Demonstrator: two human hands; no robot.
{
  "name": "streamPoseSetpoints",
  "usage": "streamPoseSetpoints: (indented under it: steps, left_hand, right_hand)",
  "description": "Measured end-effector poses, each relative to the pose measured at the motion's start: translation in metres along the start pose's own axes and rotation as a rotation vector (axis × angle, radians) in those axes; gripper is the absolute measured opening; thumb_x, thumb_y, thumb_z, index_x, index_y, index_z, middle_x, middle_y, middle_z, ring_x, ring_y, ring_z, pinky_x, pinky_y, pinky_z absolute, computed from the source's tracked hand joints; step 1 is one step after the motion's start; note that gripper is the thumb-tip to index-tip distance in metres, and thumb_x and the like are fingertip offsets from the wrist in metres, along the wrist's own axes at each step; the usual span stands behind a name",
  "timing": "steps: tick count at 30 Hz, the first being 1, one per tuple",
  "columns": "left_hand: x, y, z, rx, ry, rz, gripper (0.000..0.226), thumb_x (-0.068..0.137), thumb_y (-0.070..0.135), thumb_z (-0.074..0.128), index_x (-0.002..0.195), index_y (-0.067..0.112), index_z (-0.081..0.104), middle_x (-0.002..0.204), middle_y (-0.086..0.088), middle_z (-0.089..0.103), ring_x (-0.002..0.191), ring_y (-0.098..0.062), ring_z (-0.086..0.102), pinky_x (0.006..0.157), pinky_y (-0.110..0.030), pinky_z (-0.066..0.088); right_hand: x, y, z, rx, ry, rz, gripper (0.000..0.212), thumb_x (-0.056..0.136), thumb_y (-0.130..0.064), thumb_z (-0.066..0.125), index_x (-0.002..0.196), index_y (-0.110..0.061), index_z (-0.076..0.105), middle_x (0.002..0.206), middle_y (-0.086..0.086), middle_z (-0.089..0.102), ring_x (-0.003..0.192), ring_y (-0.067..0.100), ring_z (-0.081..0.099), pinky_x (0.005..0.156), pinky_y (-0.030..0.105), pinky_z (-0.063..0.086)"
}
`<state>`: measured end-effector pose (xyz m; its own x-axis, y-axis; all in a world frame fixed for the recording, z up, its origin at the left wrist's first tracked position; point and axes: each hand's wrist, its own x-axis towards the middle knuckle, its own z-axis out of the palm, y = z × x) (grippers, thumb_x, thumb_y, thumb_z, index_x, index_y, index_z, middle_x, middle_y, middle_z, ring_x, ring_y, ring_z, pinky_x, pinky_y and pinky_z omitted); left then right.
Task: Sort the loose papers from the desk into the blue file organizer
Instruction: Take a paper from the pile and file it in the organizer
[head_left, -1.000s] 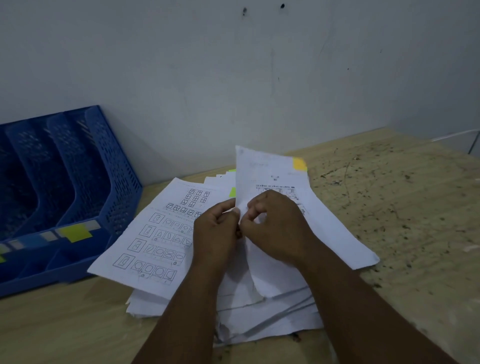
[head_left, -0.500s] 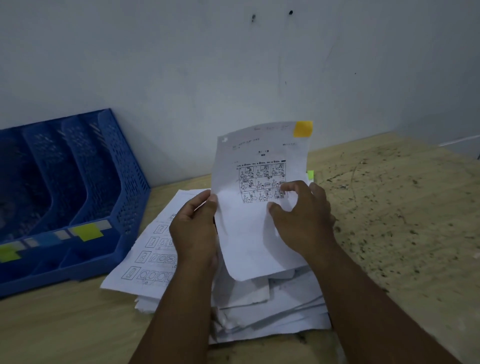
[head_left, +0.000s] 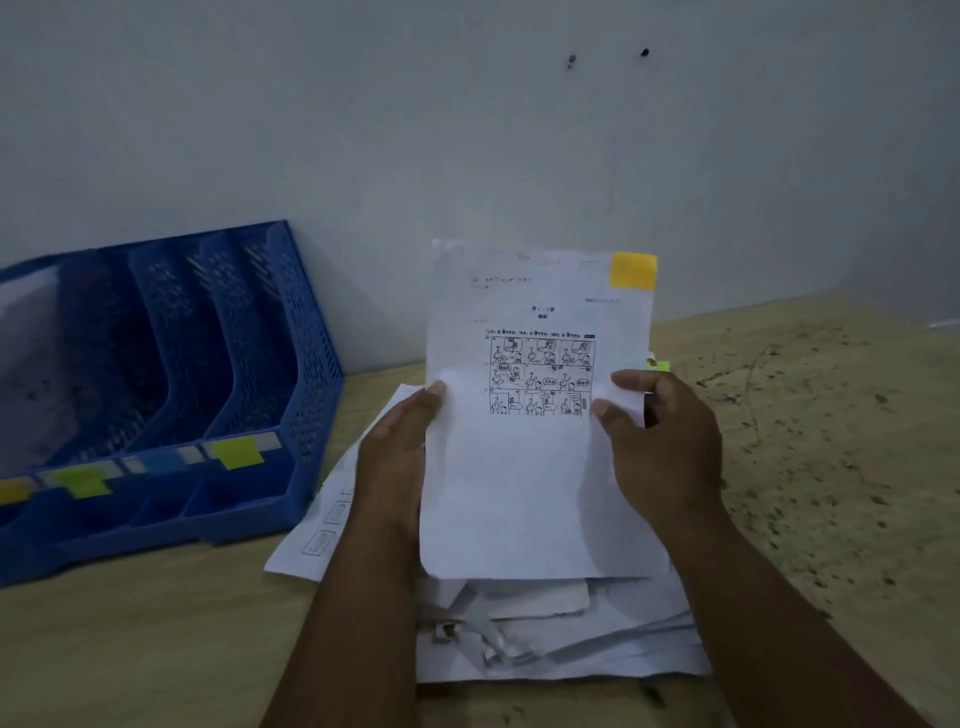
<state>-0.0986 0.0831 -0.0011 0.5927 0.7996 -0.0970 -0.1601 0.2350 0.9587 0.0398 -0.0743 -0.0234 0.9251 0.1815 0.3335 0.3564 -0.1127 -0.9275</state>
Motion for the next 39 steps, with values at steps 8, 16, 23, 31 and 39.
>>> streamPoseSetpoints:
  steps: [8,16,23,31,39]
  left_hand:
    - [0.008,0.016,-0.011,0.032,0.013,0.055,0.017,0.097,0.011,0.065,0.102,0.027,0.071,0.102,0.004,0.078,0.093,-0.021,0.075,0.086,-0.041,0.059]
    - [0.015,0.062,-0.08,0.111,0.337,0.395,0.014,0.099,0.022,0.064,0.11,0.029,0.069,0.103,0.009,0.075,0.095,-0.014,0.071,0.084,-0.038,0.06]
    - [0.013,0.112,-0.148,0.325,0.619,0.735,0.012,0.103,0.022,0.058,0.112,0.03,0.06,0.093,0.027,0.059,0.08,0.011,0.058,0.065,-0.006,0.048]
    - [0.027,0.15,-0.22,0.615,0.864,1.056,0.027,0.105,0.016,0.054,0.128,0.007,0.065,0.107,0.008,0.061,0.093,0.0,0.057,0.075,0.006,0.038]
    - [0.047,0.162,-0.275,0.868,1.001,1.156,0.028,0.104,0.01,0.05,0.125,0.008,0.068,0.094,-0.015,0.074,0.074,-0.024,0.066,0.069,-0.026,0.047]
  right_hand:
    - [-0.003,-0.03,0.035,-0.164,-0.198,-0.12,0.041,0.087,-0.029,0.073,0.125,-0.035,0.059,0.129,-0.017,0.057,0.122,0.004,0.05,0.104,0.023,0.038]
    - [-0.014,-0.075,0.098,-0.297,-0.392,-0.253,0.048,0.082,-0.036,0.074,0.127,-0.039,0.057,0.136,-0.011,0.048,0.129,0.015,0.045,0.1,0.025,0.035]
    - [-0.046,-0.117,0.164,-0.256,-0.536,-0.383,0.045,0.084,-0.037,0.074,0.125,-0.038,0.057,0.134,-0.01,0.049,0.127,0.015,0.045,0.096,0.026,0.035]
    - [-0.068,-0.146,0.215,-0.198,-0.636,-0.46,0.048,0.087,-0.035,0.073,0.13,-0.039,0.052,0.139,-0.01,0.045,0.131,0.014,0.038,0.096,0.023,0.029]
    - [-0.08,-0.158,0.237,-0.197,-0.661,-0.497,0.045,0.088,-0.035,0.071,0.129,-0.039,0.053,0.137,-0.01,0.045,0.13,0.015,0.037,0.095,0.023,0.029]
